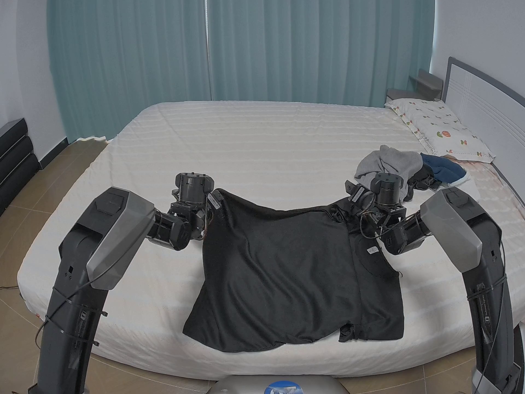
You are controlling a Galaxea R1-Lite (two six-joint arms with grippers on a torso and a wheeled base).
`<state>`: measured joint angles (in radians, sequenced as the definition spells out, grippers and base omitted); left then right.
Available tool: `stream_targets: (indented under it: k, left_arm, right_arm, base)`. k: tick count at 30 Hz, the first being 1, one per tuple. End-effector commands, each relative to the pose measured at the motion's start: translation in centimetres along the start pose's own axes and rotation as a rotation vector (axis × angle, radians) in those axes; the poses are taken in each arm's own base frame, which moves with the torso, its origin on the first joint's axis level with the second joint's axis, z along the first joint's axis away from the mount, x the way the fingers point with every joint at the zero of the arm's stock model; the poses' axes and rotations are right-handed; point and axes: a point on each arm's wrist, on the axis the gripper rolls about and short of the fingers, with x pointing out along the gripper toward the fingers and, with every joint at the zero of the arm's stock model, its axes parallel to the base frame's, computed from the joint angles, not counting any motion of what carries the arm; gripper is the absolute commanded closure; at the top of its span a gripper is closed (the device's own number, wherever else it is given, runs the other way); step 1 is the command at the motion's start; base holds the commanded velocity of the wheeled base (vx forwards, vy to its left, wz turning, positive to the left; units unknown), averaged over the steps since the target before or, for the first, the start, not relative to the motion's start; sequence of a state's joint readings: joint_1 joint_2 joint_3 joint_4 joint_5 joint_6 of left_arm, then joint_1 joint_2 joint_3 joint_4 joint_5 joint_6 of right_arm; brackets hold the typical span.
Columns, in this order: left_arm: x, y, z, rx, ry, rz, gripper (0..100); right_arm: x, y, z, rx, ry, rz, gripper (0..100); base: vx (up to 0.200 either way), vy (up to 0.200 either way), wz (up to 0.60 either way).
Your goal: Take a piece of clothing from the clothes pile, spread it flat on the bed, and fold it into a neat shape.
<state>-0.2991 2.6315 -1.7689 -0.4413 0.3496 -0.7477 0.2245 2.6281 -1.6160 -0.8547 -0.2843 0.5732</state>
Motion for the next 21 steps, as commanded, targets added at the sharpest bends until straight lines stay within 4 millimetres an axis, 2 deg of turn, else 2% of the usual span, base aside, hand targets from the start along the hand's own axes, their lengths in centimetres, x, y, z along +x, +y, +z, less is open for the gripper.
stream_targets:
  k: [1, 4, 5, 8, 11, 15, 21]
  left_arm:
    - [-1.4, 0.4, 4.4, -0.008, 0.009, 0.069, 0]
    - [-1.5, 0.6, 5.3, -0.027, 0.010, 0.079, 0]
    - [-1.3, 0.2, 6.7, -0.100, -0.020, 0.053, 0]
    - [-0.9, -0.8, 8.5, -0.213, -0.046, -0.016, 0]
    - [0.3, -0.1, 7.8, -0.211, -0.032, -0.001, 0]
    - [0.7, 0.5, 7.1, -0.212, -0.002, 0.022, 0]
    - [0.2, 1.7, 5.9, -0.181, 0.090, 0.094, 0]
  right_arm:
    - [-0.8, -1.6, 3.4, 0.010, -0.028, -0.041, 0]
    - [-1.5, -2.2, 3.4, 0.007, 0.001, -0.051, 0]
    - [-2.3, -2.6, 3.6, 0.004, 0.039, -0.042, 0]
    - [-3.7, -3.6, 3.0, 0.000, 0.100, -0.051, 0]
    - [-4.3, -4.6, 2.4, 0.004, 0.138, -0.070, 0]
    - [-4.8, -5.3, 2.1, 0.039, 0.169, -0.081, 0]
    - [-5.7, -6.0, 2.1, 0.048, 0.214, -0.074, 0]
  base:
    - [0.000, 0.000, 0.00]
    - [0.000, 0.000, 0.00]
    - [0.000, 0.000, 0.00]
    - [0.000, 0.000, 0.00]
    - [0.000, 0.000, 0.00]
    - [0.000, 0.000, 0.00]
    - [0.000, 0.000, 0.00]
